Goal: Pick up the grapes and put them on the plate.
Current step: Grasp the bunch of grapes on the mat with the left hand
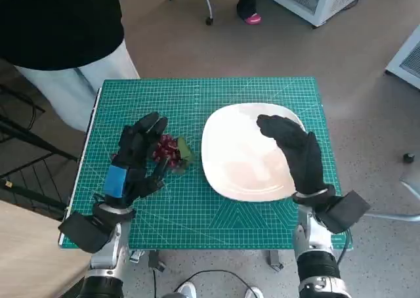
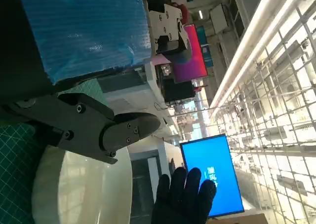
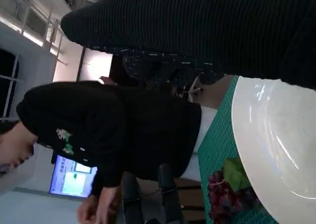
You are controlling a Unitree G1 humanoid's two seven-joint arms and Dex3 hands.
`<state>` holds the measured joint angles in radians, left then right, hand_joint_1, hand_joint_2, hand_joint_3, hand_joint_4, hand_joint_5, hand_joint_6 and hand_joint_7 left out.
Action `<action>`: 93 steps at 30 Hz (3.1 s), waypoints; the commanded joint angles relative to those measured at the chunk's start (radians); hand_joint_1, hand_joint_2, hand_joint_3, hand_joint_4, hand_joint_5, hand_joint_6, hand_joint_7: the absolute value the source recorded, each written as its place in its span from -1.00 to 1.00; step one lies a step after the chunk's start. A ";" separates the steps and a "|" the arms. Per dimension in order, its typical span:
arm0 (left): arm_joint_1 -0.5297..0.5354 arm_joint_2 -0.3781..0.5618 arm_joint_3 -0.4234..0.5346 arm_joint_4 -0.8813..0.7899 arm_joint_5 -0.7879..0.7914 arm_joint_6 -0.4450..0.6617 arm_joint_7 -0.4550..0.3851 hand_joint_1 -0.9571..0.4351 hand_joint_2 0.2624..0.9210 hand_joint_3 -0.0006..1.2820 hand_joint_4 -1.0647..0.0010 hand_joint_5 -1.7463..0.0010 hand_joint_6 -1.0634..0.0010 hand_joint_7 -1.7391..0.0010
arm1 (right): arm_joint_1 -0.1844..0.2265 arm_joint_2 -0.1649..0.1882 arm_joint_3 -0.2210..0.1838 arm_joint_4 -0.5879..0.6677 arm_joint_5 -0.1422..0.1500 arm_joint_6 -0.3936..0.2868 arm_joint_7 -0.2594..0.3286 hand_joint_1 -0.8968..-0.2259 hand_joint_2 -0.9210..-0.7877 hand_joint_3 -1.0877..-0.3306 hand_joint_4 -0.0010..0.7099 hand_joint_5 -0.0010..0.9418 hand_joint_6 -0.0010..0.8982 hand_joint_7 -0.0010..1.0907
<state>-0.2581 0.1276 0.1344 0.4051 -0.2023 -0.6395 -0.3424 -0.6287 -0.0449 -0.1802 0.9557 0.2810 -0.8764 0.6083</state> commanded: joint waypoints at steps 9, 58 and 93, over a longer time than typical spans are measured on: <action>-0.007 0.012 0.006 -0.032 -0.019 -0.008 -0.015 -0.15 1.00 -0.09 0.54 0.82 1.00 0.16 | 0.004 0.003 -0.004 0.003 0.003 0.005 0.001 0.42 -1.00 0.36 0.30 -1.00 -0.37 -0.06; -0.025 0.382 -0.130 -0.555 0.786 0.826 0.026 -0.12 0.34 -1.00 0.74 1.00 0.33 0.98 | 0.011 0.009 -0.004 0.016 0.002 -0.002 0.002 0.42 -1.00 0.32 0.28 -1.00 -0.41 -0.01; -0.274 0.362 -0.339 -0.107 0.834 0.812 0.129 -0.11 0.39 -0.99 0.77 1.00 0.36 1.00 | 0.012 0.005 -0.015 0.013 0.000 0.005 0.003 0.44 -1.00 0.33 0.29 -0.99 -0.41 -0.01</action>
<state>-0.4977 0.4968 -0.1865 0.2553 0.6242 0.1857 -0.2307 -0.6331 -0.0384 -0.1935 0.9558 0.2816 -0.8794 0.6118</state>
